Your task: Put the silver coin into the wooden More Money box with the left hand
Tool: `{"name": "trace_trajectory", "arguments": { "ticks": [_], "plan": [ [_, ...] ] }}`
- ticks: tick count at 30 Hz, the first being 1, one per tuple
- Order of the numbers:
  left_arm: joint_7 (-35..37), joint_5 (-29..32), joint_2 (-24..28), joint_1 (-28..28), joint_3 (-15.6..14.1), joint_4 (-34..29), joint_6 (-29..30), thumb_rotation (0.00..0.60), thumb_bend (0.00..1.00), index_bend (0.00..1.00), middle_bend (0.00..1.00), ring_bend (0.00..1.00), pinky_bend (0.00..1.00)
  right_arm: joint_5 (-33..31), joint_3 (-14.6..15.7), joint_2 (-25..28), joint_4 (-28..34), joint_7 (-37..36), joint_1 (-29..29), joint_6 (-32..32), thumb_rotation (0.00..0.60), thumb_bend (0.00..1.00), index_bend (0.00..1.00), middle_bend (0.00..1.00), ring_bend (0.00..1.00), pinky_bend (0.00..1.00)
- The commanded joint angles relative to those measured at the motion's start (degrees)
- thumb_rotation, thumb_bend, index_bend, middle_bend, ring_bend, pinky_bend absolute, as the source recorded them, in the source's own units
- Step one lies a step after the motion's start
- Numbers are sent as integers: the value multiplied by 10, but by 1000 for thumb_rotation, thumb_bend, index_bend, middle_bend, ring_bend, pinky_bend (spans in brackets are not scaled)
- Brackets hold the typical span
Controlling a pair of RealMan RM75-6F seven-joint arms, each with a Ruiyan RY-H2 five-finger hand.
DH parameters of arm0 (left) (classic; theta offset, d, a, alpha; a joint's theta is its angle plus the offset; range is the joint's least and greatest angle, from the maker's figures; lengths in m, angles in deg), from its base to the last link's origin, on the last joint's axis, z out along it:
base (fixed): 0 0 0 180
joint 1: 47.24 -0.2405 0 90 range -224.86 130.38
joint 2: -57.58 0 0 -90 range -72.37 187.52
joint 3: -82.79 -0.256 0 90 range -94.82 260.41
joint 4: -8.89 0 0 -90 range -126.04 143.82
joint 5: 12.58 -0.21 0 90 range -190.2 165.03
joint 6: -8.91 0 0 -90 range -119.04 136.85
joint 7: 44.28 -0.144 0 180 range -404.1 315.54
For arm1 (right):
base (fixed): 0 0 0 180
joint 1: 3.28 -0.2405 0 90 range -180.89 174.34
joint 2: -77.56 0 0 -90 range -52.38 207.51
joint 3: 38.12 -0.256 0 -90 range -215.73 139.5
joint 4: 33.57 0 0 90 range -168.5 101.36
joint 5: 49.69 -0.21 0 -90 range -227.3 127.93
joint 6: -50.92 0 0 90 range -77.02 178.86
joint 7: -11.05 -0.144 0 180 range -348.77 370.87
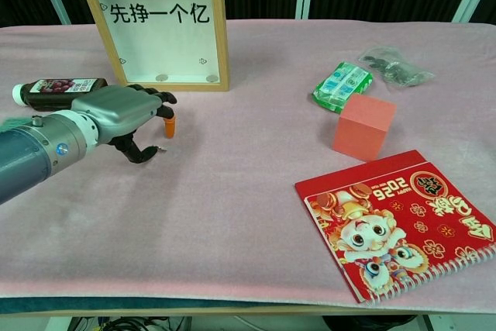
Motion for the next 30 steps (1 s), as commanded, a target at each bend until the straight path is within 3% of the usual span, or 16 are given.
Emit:
{"name": "trace_trajectory", "arguments": {
  "ticks": [1,5,17,23,30],
  "plan": [
    [3,-5,1,-1,1,1,1,600,437,341,45,0,0,-1,0,0,1,0,0,1,600,82,121,14,107,201],
    [5,-8,2,-2,1,1,-1,600,437,346,47,0,0,-2,2,3,4,-1,-2,7,600,83,122,15,107,201],
    [22,-28,-6,-8,3,14,5,600,455,484,90,0,0,-5,3,6,7,-2,-4,13,600,82,125,15,108,201],
    [42,-54,-5,-20,-9,28,11,600,457,491,96,0,0,-8,3,8,9,-5,-5,17,600,82,127,21,108,201],
    [30,-47,-16,-13,7,34,6,600,456,492,96,0,0,-8,3,9,10,-5,-6,19,600,83,134,43,108,201]
  ]
}}
